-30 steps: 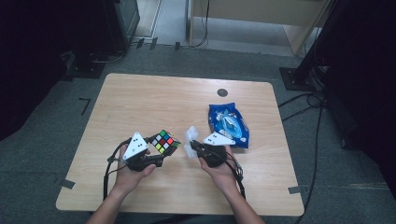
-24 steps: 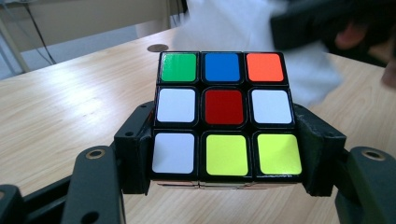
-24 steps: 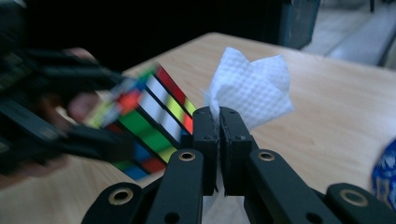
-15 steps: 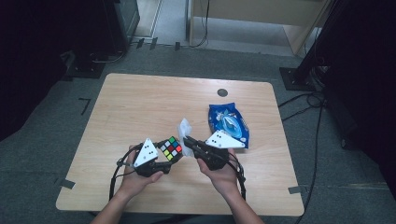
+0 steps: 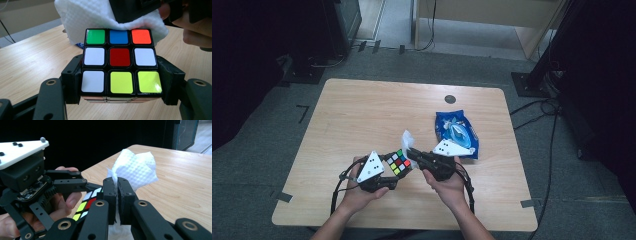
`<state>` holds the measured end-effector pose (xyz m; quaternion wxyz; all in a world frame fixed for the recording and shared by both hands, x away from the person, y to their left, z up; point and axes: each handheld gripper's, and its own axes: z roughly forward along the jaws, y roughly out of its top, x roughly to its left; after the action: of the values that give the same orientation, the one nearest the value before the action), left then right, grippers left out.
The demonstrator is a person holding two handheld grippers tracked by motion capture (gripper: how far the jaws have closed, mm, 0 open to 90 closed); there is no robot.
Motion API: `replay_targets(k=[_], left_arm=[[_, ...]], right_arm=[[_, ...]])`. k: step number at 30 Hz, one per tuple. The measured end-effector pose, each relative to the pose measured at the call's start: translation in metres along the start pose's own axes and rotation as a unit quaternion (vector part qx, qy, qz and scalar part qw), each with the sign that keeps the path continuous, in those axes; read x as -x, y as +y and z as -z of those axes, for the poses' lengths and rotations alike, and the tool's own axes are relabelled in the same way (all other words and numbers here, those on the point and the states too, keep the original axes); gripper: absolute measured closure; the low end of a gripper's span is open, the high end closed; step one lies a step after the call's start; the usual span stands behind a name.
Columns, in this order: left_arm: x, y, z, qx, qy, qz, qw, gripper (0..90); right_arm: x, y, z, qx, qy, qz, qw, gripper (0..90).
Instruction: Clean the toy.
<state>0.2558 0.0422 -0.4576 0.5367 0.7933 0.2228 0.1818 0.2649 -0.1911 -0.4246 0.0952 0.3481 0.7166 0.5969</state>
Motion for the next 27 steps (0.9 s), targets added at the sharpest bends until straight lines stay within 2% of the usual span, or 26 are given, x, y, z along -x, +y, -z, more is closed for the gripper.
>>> replay_targets(k=[9, 12, 19, 22, 27], left_arm=[[0.001, 0.003, 0.003, 0.009, -0.006, -0.003, 0.9999, 34.2], [0.0, 0.004, 0.005, 0.012, -0.007, -0.002, 0.9999, 34.2], [-0.001, 0.007, 0.008, 0.022, -0.006, 0.001, 0.9997, 34.3], [-0.003, 0.006, 0.007, 0.015, 0.0, 0.002, 0.9999, 34.2], [-0.005, 0.003, 0.004, 0.001, 0.008, 0.002, 1.0, 34.2]], right_arm=[[0.012, -0.007, -0.003, -0.01, -0.004, -0.027, 0.9996, 86.8], [0.016, -0.01, -0.005, -0.02, -0.006, -0.027, 0.9994, 86.6], [0.032, -0.025, -0.015, -0.069, -0.043, -0.031, 0.9962, 86.2], [0.034, -0.025, -0.014, -0.063, -0.05, -0.038, 0.996, 86.1], [0.025, -0.009, -0.001, -0.026, -0.042, -0.026, 0.9984, 86.1]])
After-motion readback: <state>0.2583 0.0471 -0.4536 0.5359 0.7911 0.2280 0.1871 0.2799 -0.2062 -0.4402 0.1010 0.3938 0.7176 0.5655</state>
